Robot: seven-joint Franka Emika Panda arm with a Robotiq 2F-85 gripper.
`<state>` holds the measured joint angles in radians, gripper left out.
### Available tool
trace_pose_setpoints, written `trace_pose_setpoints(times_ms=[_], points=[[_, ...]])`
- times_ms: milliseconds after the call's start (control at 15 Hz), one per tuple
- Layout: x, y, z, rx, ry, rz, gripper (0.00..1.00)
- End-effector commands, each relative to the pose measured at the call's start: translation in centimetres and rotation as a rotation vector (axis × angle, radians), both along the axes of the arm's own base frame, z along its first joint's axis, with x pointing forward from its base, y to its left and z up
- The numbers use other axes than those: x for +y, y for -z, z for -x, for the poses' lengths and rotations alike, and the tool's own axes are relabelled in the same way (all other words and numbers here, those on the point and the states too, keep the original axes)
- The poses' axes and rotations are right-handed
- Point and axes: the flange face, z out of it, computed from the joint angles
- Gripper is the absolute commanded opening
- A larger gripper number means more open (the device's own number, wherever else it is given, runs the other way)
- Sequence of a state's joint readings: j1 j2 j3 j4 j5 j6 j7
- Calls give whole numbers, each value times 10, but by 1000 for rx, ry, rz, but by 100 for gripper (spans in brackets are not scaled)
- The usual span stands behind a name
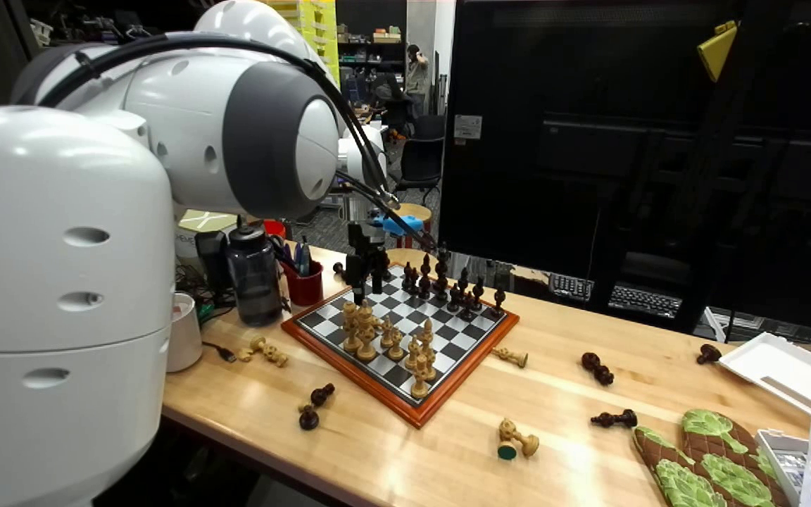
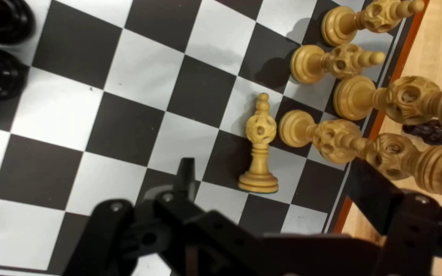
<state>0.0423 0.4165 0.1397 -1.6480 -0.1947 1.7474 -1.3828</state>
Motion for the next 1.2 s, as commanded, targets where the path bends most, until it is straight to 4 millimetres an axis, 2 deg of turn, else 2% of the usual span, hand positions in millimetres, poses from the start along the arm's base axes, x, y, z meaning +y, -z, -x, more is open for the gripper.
trace_pose_setpoints(times_ms=[0,1133], points=[[0,0,0,1,0,0,100],[1,8,-2,4,3,-20,100]])
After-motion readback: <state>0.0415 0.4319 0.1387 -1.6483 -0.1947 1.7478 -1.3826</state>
